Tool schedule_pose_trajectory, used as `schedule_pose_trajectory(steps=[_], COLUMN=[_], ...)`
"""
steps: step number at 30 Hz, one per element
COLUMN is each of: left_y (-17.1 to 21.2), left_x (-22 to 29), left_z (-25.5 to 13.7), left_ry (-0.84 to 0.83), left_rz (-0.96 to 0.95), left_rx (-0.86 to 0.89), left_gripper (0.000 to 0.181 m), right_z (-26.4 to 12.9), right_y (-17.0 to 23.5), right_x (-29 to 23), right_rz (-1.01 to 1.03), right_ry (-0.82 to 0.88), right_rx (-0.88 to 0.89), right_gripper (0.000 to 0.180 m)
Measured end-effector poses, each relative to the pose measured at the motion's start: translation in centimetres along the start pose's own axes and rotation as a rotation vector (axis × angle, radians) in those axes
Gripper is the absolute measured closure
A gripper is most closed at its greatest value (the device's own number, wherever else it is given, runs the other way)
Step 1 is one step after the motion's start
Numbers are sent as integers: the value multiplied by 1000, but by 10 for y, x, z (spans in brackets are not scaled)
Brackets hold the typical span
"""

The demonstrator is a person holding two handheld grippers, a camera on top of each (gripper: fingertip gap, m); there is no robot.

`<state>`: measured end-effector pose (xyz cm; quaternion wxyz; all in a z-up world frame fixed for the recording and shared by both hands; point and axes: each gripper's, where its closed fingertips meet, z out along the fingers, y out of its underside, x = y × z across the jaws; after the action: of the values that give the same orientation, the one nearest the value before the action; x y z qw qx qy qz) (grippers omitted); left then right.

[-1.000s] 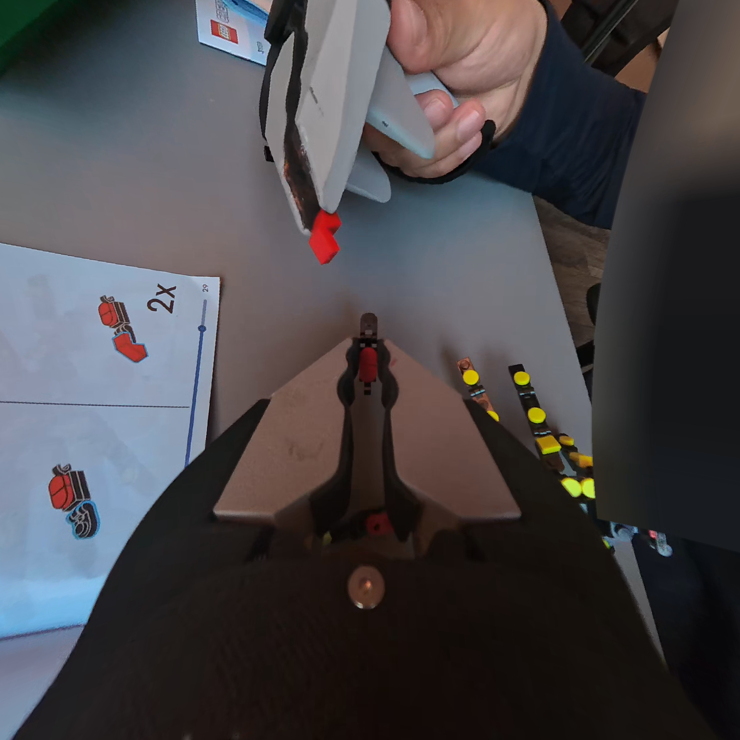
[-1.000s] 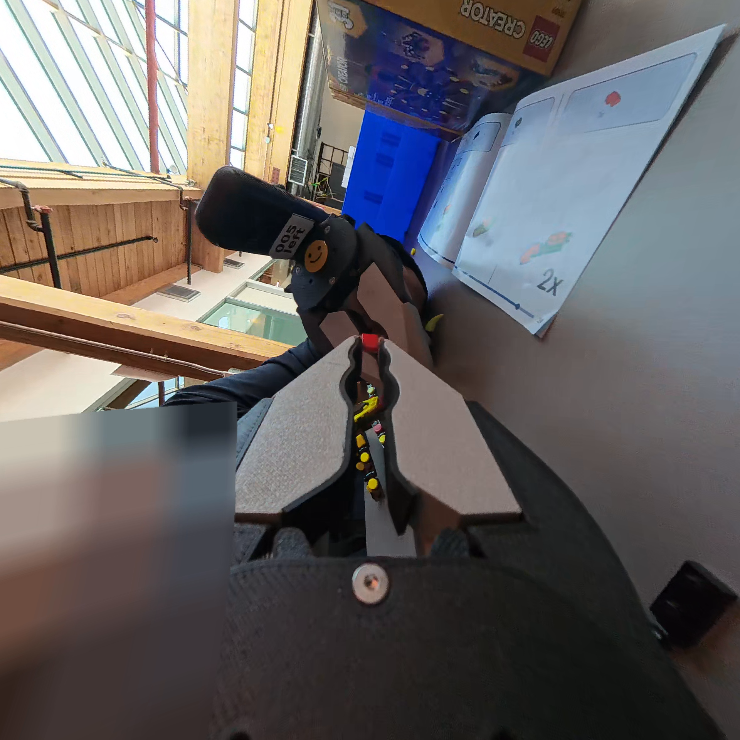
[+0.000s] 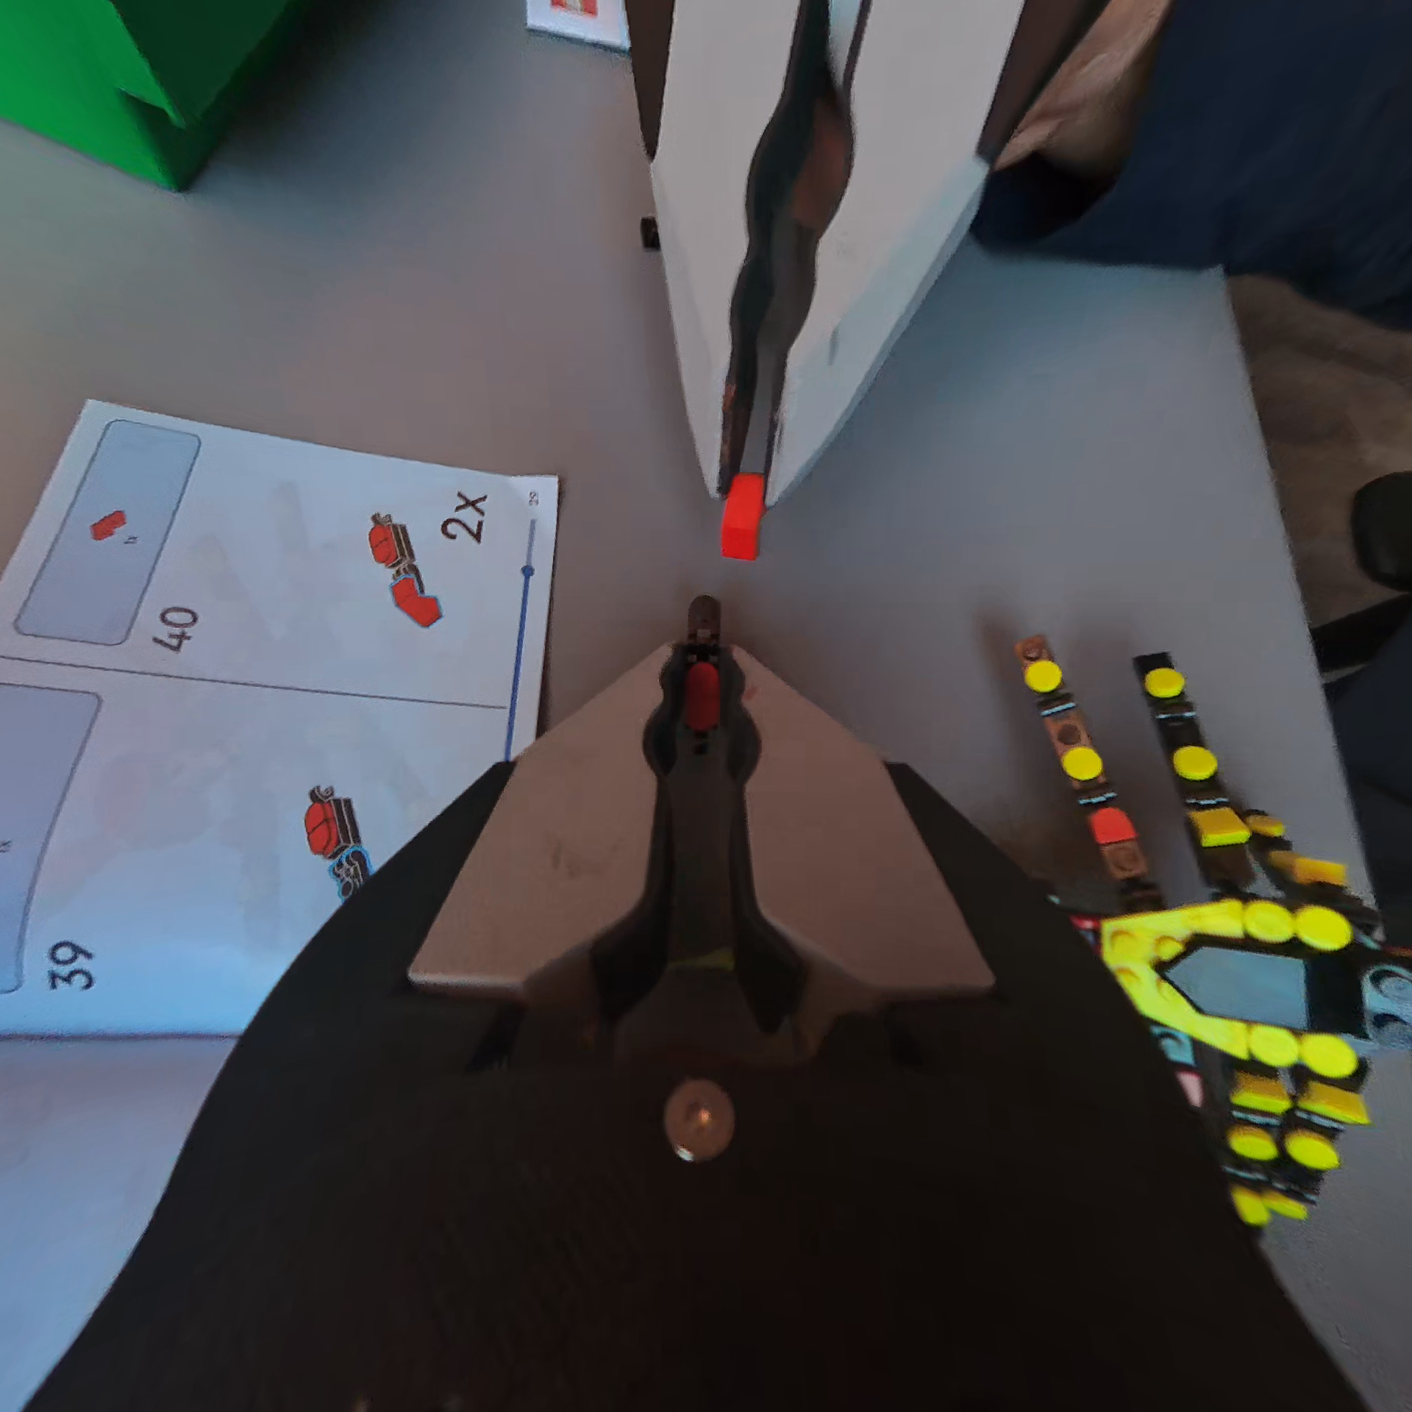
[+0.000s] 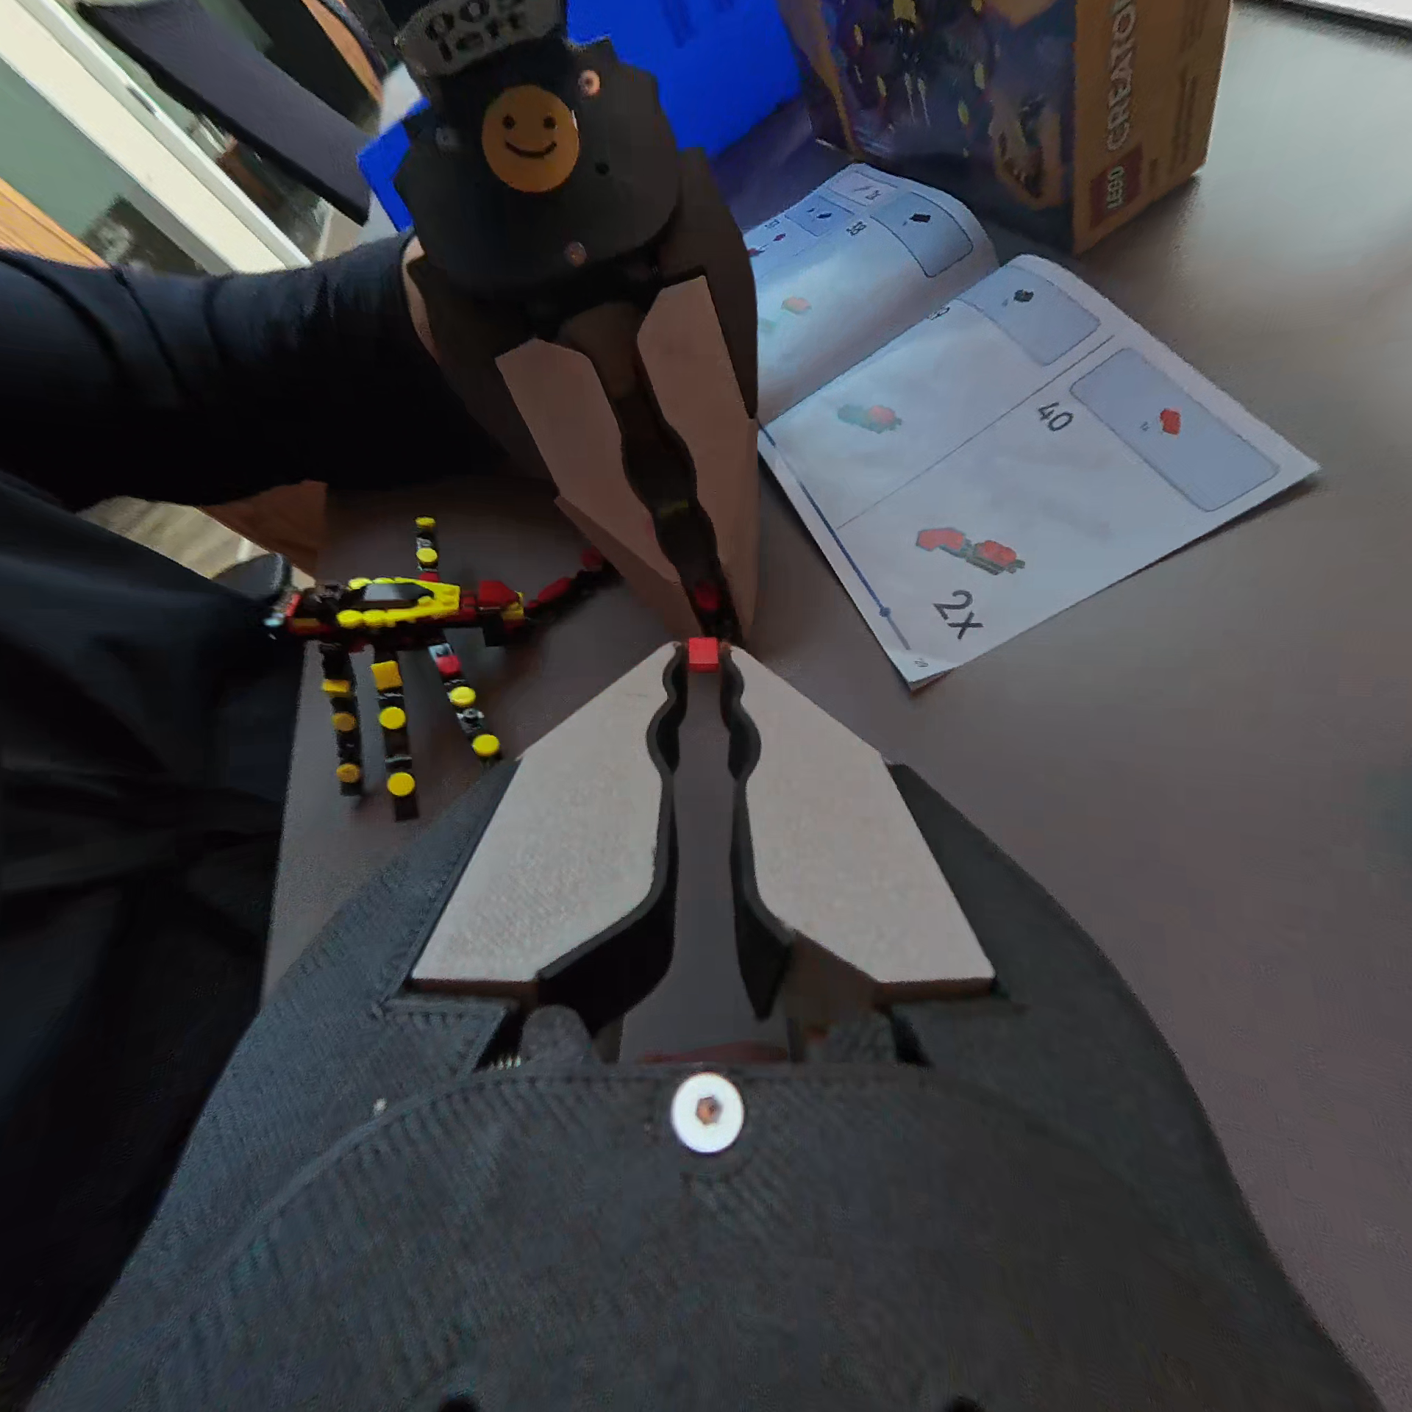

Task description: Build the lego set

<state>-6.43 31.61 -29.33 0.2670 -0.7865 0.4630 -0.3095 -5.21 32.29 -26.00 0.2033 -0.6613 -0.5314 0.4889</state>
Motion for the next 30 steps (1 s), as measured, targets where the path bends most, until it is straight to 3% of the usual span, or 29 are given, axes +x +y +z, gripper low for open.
schedule_pose_trajectory(steps=[6, 30], left_y=[0, -1], left_x=[2, 9], left_z=[1, 6], left_ry=[-6, -24], left_rz=[60, 155], left_rx=[-12, -21], left_gripper=[175, 174], right_z=[5, 17], right_y=[0, 30], right_x=[-1, 8], right_rz=[-237, -321], right_ry=[90, 160], right_rx=[-27, -237], right_gripper=[175, 175])
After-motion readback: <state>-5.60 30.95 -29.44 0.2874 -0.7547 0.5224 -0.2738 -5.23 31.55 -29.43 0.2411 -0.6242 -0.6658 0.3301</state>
